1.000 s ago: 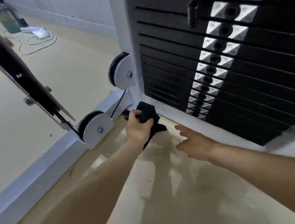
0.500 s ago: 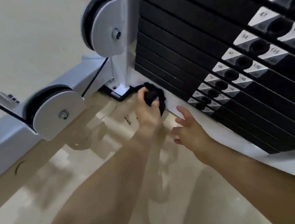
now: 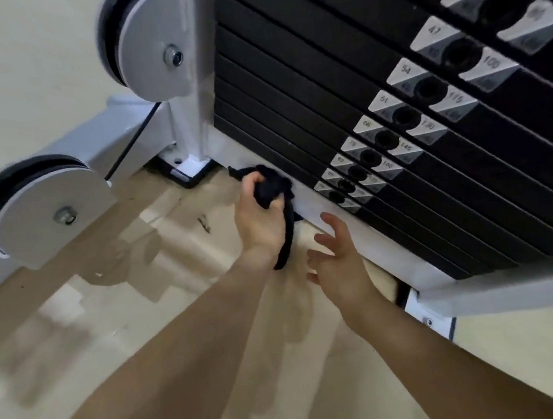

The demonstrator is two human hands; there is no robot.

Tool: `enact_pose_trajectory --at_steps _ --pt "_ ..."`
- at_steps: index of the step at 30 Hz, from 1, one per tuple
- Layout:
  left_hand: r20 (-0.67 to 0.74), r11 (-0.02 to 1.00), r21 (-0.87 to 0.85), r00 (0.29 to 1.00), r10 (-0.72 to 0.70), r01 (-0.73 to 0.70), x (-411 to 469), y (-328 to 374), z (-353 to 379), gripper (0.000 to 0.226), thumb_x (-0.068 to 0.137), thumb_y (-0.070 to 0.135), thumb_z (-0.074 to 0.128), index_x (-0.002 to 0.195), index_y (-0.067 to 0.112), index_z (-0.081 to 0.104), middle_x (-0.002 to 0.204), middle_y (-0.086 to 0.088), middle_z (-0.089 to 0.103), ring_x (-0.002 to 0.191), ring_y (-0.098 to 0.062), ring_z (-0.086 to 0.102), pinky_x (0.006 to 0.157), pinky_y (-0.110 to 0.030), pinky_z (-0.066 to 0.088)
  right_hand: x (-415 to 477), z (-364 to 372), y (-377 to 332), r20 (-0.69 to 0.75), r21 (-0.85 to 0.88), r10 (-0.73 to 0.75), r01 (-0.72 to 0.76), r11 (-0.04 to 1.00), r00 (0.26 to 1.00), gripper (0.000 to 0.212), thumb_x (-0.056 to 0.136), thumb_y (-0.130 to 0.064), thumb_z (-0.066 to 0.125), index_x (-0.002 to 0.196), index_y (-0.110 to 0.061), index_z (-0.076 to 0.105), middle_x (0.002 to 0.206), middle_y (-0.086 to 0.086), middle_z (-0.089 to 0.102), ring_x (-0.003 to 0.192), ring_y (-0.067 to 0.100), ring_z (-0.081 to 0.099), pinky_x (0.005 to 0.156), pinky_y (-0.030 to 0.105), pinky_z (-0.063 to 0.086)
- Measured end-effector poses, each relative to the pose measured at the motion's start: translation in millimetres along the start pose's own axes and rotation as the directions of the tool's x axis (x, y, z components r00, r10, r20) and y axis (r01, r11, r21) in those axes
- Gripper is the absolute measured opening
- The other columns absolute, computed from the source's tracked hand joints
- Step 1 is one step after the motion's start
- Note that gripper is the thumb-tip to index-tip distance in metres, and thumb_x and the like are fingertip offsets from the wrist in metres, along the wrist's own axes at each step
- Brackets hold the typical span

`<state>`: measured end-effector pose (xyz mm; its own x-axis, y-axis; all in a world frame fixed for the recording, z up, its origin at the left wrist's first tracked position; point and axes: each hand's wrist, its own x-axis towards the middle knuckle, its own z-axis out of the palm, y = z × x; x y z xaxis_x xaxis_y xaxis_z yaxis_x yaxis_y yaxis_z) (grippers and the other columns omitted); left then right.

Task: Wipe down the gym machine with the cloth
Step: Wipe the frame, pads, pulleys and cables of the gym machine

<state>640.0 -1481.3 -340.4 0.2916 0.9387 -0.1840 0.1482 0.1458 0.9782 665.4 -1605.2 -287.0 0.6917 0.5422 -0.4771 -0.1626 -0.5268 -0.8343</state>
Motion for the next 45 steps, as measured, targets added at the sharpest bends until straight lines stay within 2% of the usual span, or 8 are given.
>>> enact_pose_trajectory --at_steps 6,12,21,29,33,37,42,45 --pt "0.241 0.998 0.052 0.970 -0.033 0.021 -107.6 -18.0 70.3 0.037 0.082 0.009 0.068 0.114 0.025 0.058 0.113 0.003 0.062 0.105 -0.014 0.059 0.092 -0.024 0.046 -36.6 -44.2 35.5 -0.261 0.250 0.125 -0.058 0.967 0.957 0.052 0.084 0.017 0.033 0.106 -0.025 0.055 0.103 0.004 0.070 0.088 0.023 0.070 0.079 0.041 0.059" --pt "0.678 0.916 0.180 0.720 0.148 -0.358 -152.7 -19.6 95.3 0.034 0.085 0.014 0.062 0.118 0.023 0.066 0.118 -0.003 0.061 0.107 -0.021 0.057 0.094 -0.031 0.045 -64.1 -95.6 62.5 -0.330 0.467 0.338 -0.159 0.870 0.881 0.033 0.088 0.011 0.039 0.103 -0.017 0.050 0.089 0.010 0.064 0.080 0.019 0.060 0.071 0.030 0.050" --pt "0.300 0.970 0.212 0.953 0.048 -0.115 -74.9 -28.7 43.5 0.037 0.078 -0.005 0.066 0.110 0.012 0.069 0.111 -0.006 0.064 0.105 -0.020 0.059 0.094 -0.023 0.043 -24.4 -43.8 10.7 0.096 0.145 0.112 -0.126 0.981 0.989 0.043 0.091 0.010 0.040 0.124 -0.017 0.042 0.117 0.007 0.058 0.102 0.016 0.059 0.098 0.041 0.049" --pt "0.429 0.894 0.369 0.900 0.076 -0.252 -172.2 -34.2 106.0 0.014 0.089 0.009 0.063 0.100 0.010 0.072 0.106 -0.008 0.064 0.097 -0.017 0.063 0.084 -0.022 0.049 -72.4 -110.0 64.0 -0.216 0.036 0.105 -0.100 0.994 0.971 0.047 0.097 -0.008 0.038 0.133 -0.039 0.037 0.111 -0.015 0.058 0.097 0.000 0.058 0.081 0.022 0.051" --pt "0.584 0.760 0.421 0.789 0.191 -0.495 -193.9 -37.9 120.1 0.043 0.093 0.018 0.058 0.135 0.013 0.054 0.134 -0.009 0.050 0.119 -0.024 0.051 0.094 -0.017 0.037 -78.4 -135.4 82.6 -0.190 0.022 0.085 -0.083 0.996 0.978 0.057 0.092 0.001 0.039 0.136 -0.035 0.041 0.117 -0.006 0.063 0.106 0.015 0.062 0.093 0.038 0.053" --pt "0.772 0.554 0.419 0.603 0.199 -0.719 -182.9 -31.5 103.3 0.037 0.096 0.025 0.052 0.131 0.015 0.057 0.113 0.008 0.058 0.124 -0.030 0.049 0.084 -0.017 0.045 -68.7 -137.2 81.9 -0.149 0.141 0.236 -0.216 0.966 0.960 0.036 0.087 0.000 0.047 0.120 -0.017 0.046 0.102 0.010 0.065 0.096 0.026 0.064 0.091 0.049 0.053" --pt "0.904 0.284 0.404 0.426 0.017 -0.869 -200.3 -15.5 97.0 0.042 0.091 0.020 0.055 0.133 0.023 0.049 0.141 -0.002 0.036 0.124 -0.028 0.037 0.098 -0.039 0.043 -81.0 -142.4 93.7 -0.261 -0.052 0.285 -0.308 0.950 0.922 0.034 0.082 -0.004 0.043 0.115 0.001 0.052 0.104 0.014 0.061 0.086 0.028 0.057 0.069 0.035 0.048" --pt "0.961 0.212 0.263 0.275 0.032 -0.941 -207.2 -14.1 106.1 0.042 0.095 0.019 0.049 0.136 0.027 0.048 0.146 0.005 0.033 0.115 -0.029 0.040 0.095 -0.037 0.043 -88.5 -156.9 102.9 -0.356 -0.133 0.144 -0.203 0.970 0.923 0.045 0.079 0.000 0.045 0.123 -0.007 0.046 0.121 0.012 0.048 0.091 0.019 0.053 0.084 0.035 0.047"
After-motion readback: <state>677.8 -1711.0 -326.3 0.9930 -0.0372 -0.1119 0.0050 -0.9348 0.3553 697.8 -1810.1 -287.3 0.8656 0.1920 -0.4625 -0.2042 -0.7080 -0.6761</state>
